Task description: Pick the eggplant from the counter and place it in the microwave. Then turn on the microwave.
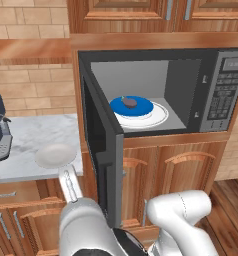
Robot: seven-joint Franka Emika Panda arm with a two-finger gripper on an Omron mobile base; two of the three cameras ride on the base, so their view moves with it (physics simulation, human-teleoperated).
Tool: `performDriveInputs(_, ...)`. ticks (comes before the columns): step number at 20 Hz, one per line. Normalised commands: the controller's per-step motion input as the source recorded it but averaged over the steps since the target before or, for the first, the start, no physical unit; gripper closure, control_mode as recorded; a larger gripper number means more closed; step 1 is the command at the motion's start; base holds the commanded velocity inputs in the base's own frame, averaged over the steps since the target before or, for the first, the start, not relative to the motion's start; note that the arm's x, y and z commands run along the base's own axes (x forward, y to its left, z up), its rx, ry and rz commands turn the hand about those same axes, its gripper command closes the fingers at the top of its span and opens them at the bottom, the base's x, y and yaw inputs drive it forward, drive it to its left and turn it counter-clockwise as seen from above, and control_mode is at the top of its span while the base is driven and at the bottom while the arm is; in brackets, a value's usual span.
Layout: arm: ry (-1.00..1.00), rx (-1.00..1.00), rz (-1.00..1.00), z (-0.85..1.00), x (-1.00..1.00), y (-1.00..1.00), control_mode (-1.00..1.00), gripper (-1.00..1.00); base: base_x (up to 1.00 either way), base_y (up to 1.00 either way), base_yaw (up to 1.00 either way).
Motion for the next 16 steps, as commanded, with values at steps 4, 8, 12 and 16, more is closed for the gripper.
performDriveInputs(4, -0.05, 0.0, -0.01, -0.12, 0.02, 0.1, -1.0, -1.0, 0.0, 0.0, 0.0)
performDriveInputs(8, -0.04, 0.0, -0.01, -0.12, 0.04, 0.09, -1.0, -1.0, 0.0, 0.0, 0.0)
performDriveInputs(12, -0.04, 0.0, -0.01, -0.12, 0.03, 0.11, -1.0, -1.0, 0.0, 0.0, 0.0)
performDriveInputs(16, 0.0, 0.0, -0.02, -0.1, 0.17, 0.07, -1.0, -1.0, 0.0, 0.0, 0.0)
